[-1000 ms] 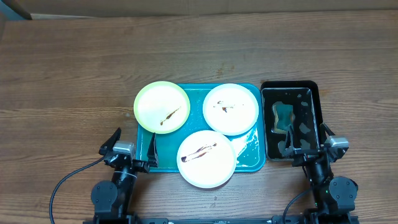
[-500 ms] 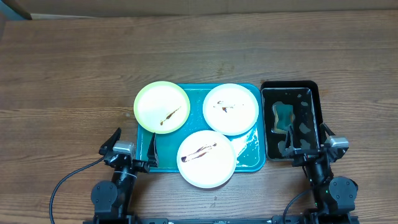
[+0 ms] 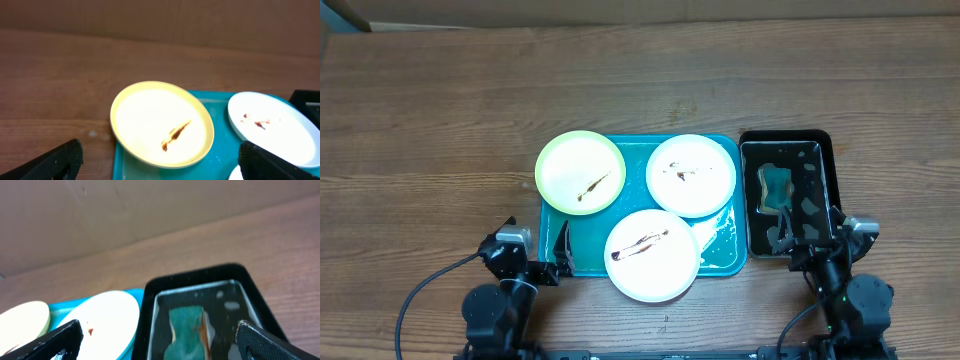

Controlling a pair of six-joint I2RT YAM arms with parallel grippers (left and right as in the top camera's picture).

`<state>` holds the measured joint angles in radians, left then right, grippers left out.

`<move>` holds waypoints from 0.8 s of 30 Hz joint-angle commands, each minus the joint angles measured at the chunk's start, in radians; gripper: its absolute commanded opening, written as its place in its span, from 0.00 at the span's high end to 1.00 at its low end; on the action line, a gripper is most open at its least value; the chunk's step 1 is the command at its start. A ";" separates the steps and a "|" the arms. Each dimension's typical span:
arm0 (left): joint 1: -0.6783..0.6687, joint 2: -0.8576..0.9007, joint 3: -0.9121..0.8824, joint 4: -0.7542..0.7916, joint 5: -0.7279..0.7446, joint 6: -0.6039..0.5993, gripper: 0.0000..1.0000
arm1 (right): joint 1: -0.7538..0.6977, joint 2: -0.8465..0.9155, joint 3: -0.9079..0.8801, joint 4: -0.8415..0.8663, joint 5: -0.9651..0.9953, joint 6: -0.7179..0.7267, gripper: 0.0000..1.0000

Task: Clean dirty plates on tray and stack at the side
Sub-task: 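Move left gripper to the front white plate and grip its rim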

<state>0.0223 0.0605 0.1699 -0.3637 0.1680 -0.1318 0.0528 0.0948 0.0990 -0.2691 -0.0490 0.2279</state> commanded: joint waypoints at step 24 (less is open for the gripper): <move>-0.012 0.900 0.885 -0.790 0.244 -0.108 0.01 | -0.003 0.892 0.833 -0.623 -0.091 0.058 0.00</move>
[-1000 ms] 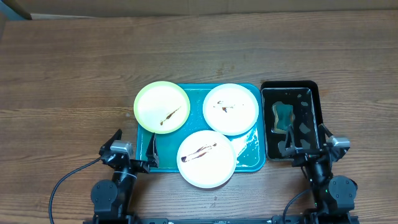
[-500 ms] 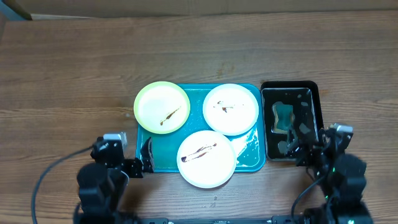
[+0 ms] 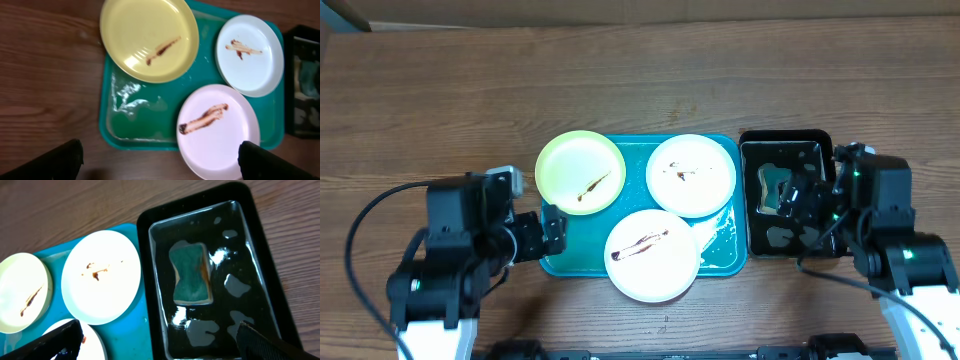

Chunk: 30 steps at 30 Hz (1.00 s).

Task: Clean dirty plates on tray and stack at the side
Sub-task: 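Move left gripper to the front white plate and grip its rim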

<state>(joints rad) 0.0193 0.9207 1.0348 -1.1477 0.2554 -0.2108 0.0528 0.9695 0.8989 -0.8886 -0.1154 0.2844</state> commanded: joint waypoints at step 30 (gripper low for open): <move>-0.661 0.542 -0.138 0.040 0.018 -0.869 0.22 | -0.003 0.024 0.032 -0.011 -0.013 0.000 0.00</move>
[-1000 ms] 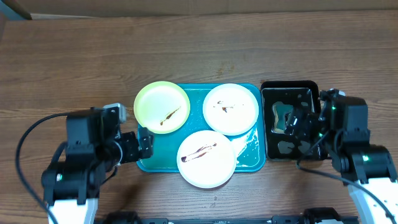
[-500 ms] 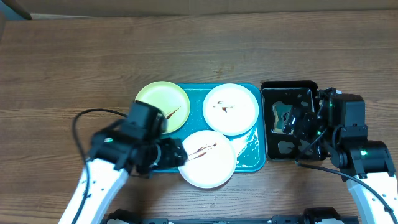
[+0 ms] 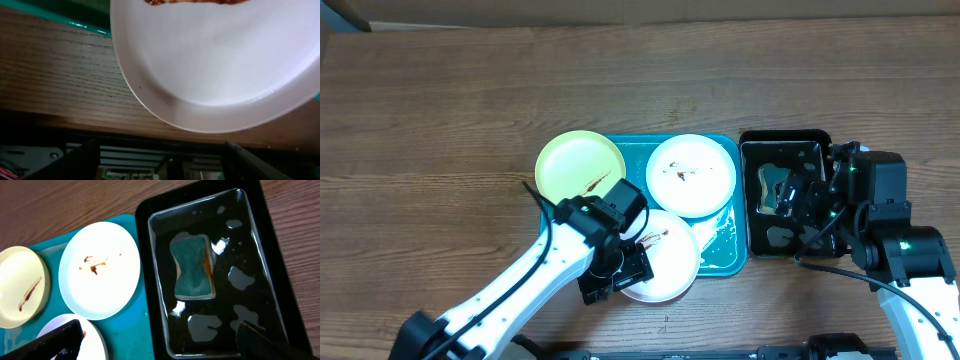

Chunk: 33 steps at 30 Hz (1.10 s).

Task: Clean dirty plates on tray and stack at the side
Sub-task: 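Move left gripper to the front white plate and grip its rim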

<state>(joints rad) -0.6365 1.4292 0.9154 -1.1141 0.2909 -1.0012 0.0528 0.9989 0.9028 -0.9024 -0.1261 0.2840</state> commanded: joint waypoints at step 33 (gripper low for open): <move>-0.006 0.219 -0.036 0.079 -0.067 -0.045 0.91 | -0.003 -0.005 0.029 -0.006 0.013 0.000 0.00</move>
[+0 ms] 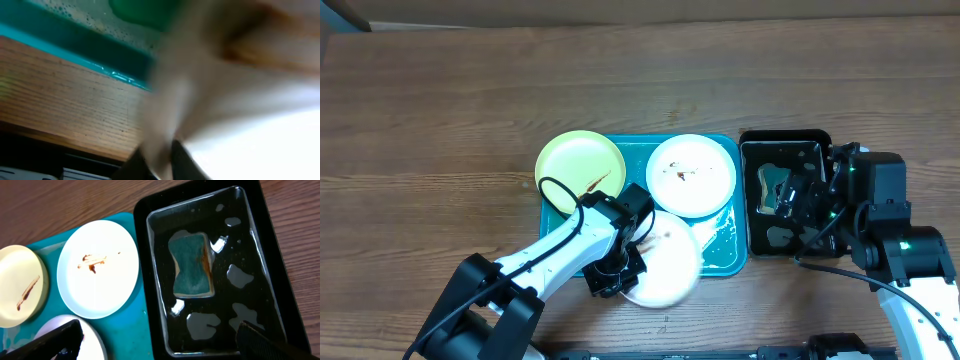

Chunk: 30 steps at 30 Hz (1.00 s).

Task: Clean dirty plates on tray and stack at the side
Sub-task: 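Move left gripper to the front white plate and grip its rim, then reach right gripper into the black basin and grasp the green sponge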

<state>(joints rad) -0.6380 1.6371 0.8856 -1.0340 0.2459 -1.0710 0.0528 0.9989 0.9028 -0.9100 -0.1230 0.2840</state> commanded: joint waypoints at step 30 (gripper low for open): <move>0.205 -0.006 0.114 0.014 -0.130 0.604 0.94 | -0.002 0.013 0.029 0.060 0.062 0.000 0.04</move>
<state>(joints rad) -0.4358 1.6367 0.9810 -1.0176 0.1360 -0.5262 0.0528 1.0008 0.9028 -0.8730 -0.1101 0.2844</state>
